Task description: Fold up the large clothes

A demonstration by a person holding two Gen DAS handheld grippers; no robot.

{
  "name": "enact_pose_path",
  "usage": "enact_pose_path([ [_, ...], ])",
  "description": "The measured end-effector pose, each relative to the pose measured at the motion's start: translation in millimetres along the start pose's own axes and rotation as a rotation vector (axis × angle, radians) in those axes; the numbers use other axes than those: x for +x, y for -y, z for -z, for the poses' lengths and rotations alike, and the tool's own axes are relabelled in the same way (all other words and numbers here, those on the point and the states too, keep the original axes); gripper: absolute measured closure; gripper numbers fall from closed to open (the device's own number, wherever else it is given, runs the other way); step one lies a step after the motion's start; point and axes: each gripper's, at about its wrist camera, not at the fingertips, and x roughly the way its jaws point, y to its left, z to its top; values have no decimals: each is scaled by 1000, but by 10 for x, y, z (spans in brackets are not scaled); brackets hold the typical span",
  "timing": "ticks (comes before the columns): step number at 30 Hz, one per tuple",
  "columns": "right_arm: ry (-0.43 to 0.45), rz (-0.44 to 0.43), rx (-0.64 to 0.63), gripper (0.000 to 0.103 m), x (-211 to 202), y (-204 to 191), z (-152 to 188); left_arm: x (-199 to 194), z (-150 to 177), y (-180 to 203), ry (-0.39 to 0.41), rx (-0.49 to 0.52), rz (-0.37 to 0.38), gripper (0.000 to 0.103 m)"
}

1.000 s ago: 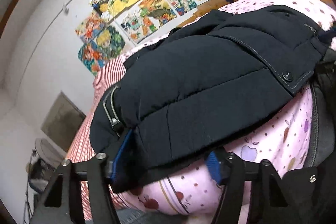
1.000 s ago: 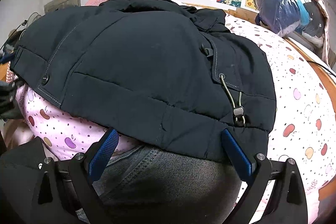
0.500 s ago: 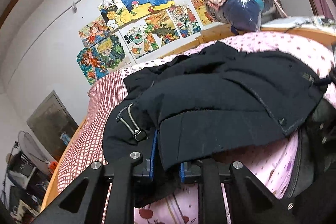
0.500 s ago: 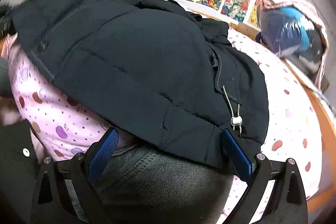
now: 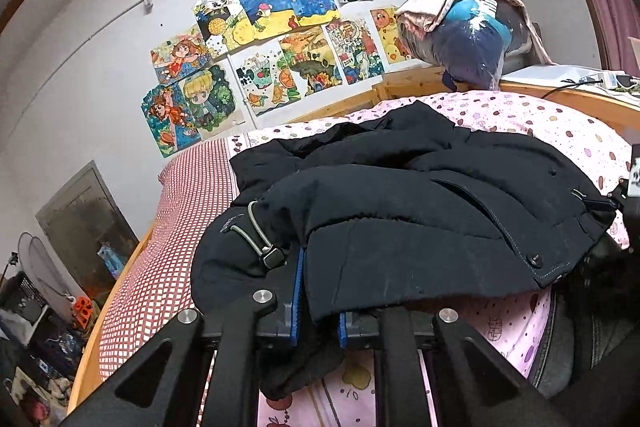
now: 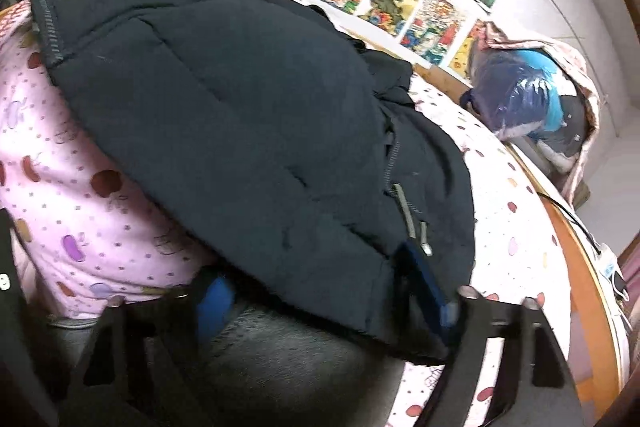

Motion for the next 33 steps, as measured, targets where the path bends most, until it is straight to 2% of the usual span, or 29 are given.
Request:
enact_pose_path([
  [2,3,10,30,48,16,50,17,5,47,18,-4,-5,-4,91],
  [6,36,23,79,59,-23,129,76,22,127,12,-17,-21,0,92],
  [8,55,19,102,73,-30,186,84,-9,143,8,-11,-28,-3,92],
  [9,65,18,111,75,-27,225,77,-30,140,2,-5,-31,-7,93],
  [11,108,13,139,85,-93,295,41,-104,98,-40,26,-46,-17,94],
  [14,199,18,195,91,-259,441,-45,-228,8,-76,58,-45,-38,96],
  [18,300,16,258,94,-496,650,-158,-384,-70,-140,73,-66,-34,97],
  [22,351,-4,303,95,-626,807,-209,-585,-82,-236,93,-89,-32,97],
  [33,527,-13,309,96,-1428,925,-160,-1339,-144,-418,154,-78,-40,98],
])
